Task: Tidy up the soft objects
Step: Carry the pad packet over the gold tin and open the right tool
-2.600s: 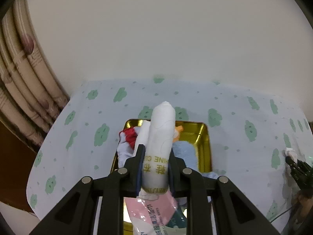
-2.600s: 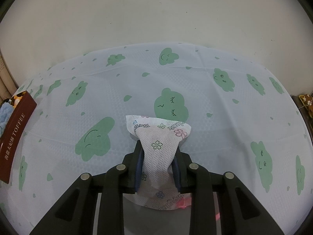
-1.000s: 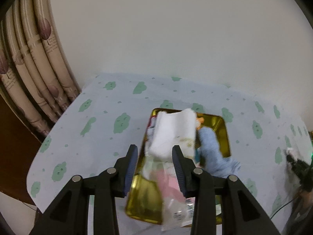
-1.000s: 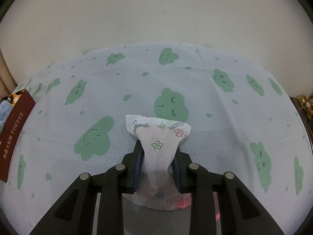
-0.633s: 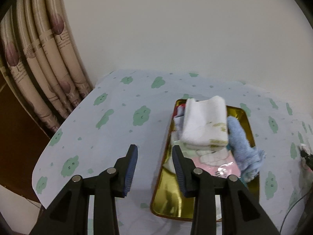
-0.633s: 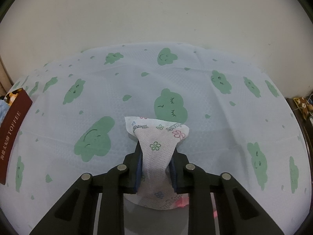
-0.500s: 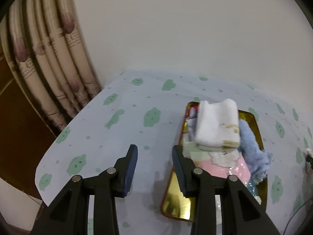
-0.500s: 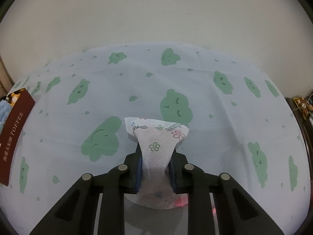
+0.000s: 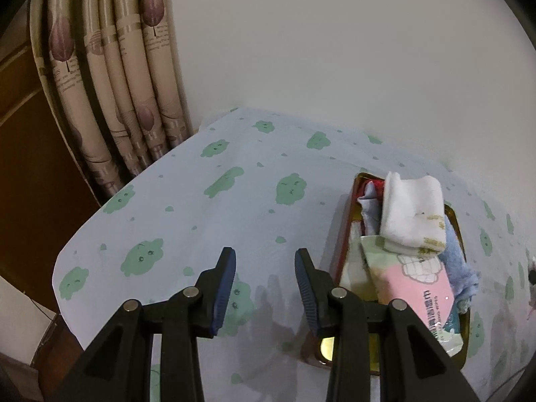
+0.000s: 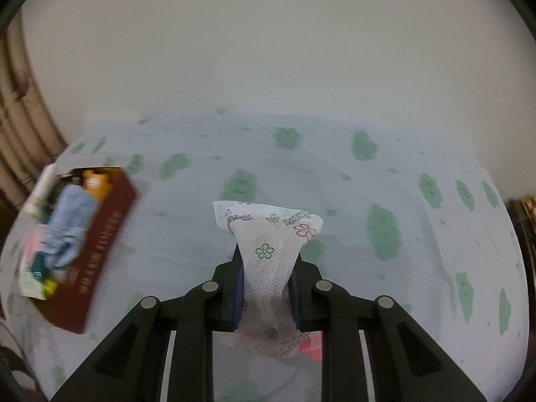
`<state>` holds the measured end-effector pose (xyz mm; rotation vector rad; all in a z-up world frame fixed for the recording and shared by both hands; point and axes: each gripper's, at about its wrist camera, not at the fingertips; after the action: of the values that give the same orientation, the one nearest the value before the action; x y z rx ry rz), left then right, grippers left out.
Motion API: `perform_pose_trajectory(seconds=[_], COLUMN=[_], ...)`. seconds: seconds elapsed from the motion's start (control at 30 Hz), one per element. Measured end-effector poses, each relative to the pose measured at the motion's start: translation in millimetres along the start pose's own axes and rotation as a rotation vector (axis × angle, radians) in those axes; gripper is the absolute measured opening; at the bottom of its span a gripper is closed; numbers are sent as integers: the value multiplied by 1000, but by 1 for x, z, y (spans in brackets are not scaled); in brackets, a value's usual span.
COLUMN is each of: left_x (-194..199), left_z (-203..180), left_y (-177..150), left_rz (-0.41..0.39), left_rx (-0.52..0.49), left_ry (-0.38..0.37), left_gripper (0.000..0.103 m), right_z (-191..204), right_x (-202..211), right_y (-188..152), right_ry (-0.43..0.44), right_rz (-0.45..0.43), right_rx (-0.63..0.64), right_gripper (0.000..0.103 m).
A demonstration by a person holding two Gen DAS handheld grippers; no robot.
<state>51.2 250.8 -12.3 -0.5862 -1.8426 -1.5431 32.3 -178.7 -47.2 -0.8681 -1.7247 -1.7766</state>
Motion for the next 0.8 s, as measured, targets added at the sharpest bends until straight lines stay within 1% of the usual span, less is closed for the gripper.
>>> perform_pose_trajectory(seconds=[0.17, 0.37, 0.47, 0.6, 0.8], left_x=[-5, -7, -7, -5, -5], left_z=[4, 6, 7, 10, 14], left_y=[-3, -4, -5, -6, -10], left_rz=[10, 21, 27, 19, 27], left_rx=[-5, 3, 3, 15, 22], left_ry=[18, 18, 12, 8, 8], left_gripper=[37, 37, 37, 37, 37], right_z=[46, 100, 122, 152, 196], right_x=[15, 26, 24, 23, 19], right_y=[10, 14, 16, 16, 18], right_ry=[77, 148, 180, 217, 246], right_rz=[-24, -35, -30, -21, -15], right_rx=[58, 144, 170, 208, 269], right_gripper=[20, 20, 20, 20, 20])
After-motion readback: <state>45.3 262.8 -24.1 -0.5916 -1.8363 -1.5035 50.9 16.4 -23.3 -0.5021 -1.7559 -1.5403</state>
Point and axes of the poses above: each gripper's, at about its wrist camera, not at the fingertips, and x roughly against the way its jaws point, z to its left, y to its top, and after that the axes turned 8 degrees about -y, right-handed
